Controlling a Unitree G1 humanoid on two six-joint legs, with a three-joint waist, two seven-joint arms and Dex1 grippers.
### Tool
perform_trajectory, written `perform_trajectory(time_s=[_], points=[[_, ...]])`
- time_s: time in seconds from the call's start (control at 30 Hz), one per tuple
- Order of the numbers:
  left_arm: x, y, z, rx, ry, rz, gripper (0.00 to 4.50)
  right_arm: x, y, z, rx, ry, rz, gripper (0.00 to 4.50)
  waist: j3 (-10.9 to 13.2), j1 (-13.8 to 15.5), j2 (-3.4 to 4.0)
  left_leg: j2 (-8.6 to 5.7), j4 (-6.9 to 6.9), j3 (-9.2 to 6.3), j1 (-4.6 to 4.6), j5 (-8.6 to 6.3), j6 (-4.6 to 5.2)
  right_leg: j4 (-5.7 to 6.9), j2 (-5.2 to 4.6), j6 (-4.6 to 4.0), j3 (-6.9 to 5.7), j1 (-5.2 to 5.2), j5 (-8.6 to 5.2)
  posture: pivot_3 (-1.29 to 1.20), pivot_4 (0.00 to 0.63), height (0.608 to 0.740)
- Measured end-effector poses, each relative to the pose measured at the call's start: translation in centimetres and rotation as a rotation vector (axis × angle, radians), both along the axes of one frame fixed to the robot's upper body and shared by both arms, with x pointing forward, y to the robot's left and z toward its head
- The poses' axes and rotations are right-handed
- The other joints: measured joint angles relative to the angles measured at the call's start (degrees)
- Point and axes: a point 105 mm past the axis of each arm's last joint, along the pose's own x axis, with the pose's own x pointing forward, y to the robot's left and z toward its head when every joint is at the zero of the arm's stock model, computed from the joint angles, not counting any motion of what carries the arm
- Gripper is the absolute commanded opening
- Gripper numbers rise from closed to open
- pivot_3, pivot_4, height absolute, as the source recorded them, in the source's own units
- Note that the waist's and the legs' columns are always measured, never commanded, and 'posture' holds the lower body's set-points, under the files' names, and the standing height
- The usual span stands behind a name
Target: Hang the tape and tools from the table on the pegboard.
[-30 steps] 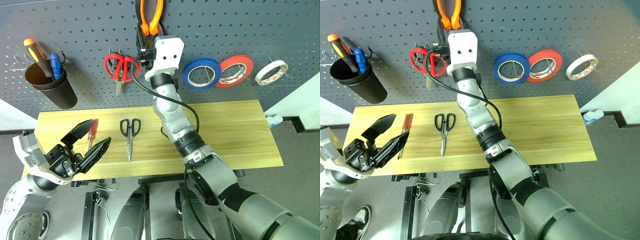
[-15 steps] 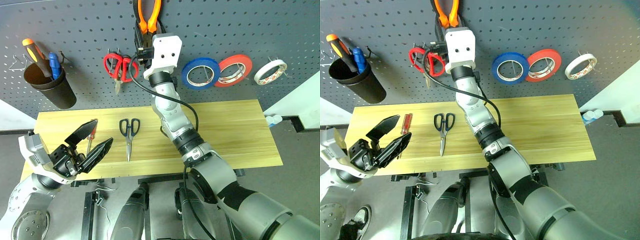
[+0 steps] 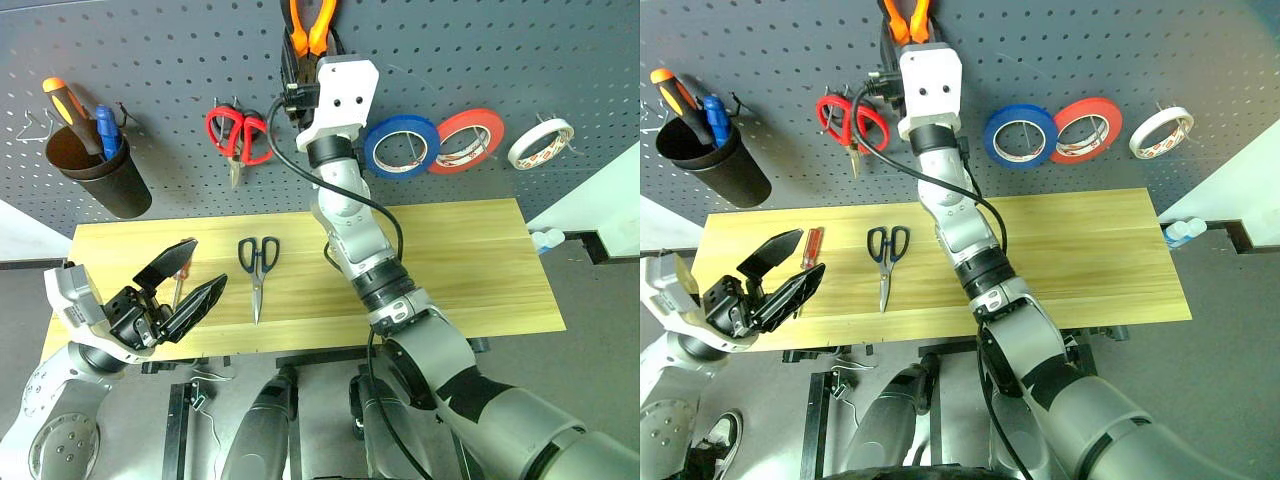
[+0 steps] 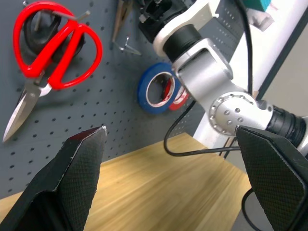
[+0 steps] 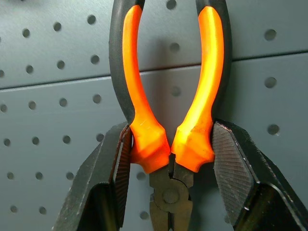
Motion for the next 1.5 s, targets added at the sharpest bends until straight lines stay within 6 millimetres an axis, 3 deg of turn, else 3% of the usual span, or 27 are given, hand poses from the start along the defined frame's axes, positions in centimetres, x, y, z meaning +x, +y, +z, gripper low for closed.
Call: perform_trajectory(time_s=[0.6, 1.07, 1.5], points=[[0.2, -0.4, -0.1, 0.003, -0.014, -0.021, 4.5, -0.3, -0.8, -0.3, -0.033, 0.025, -0.015, 2.09, -0.01, 0.21, -0.02, 0.0, -0.08, -0.02, -0.02, 0.03, -0.06, -0.11, -0.01, 0.0, -0.03, 0.01, 0.0, 0.06, 0.327, 0.715], [0.4, -0.6, -1.2, -0.004, 0.011, -0.029, 4.5, -0.9, 0.1, -1.0, -0.081, 0.077, 0.161, 2.09, -0.02, -0.23, -0.03, 0.03, -0.27, 0.01, -0.02, 0.07, -0.12, -0.12, 0.0, -0.01, -0.02, -0.1, 0.01, 0.05, 0.312, 0.715], [0.6, -0.2, -2.0, -0.003, 0.032, -0.035, 4.5, -0.9, -0.1, -0.8, -0.069, 0.077, 0.155, 2.09, -0.02, -0.21, -0.04, 0.04, -0.31, 0.02, -0.02, 0.14, -0.23, -0.13, -0.01, -0.02, -0.02, -0.13, 0.01, 0.04, 0.309, 0.715]])
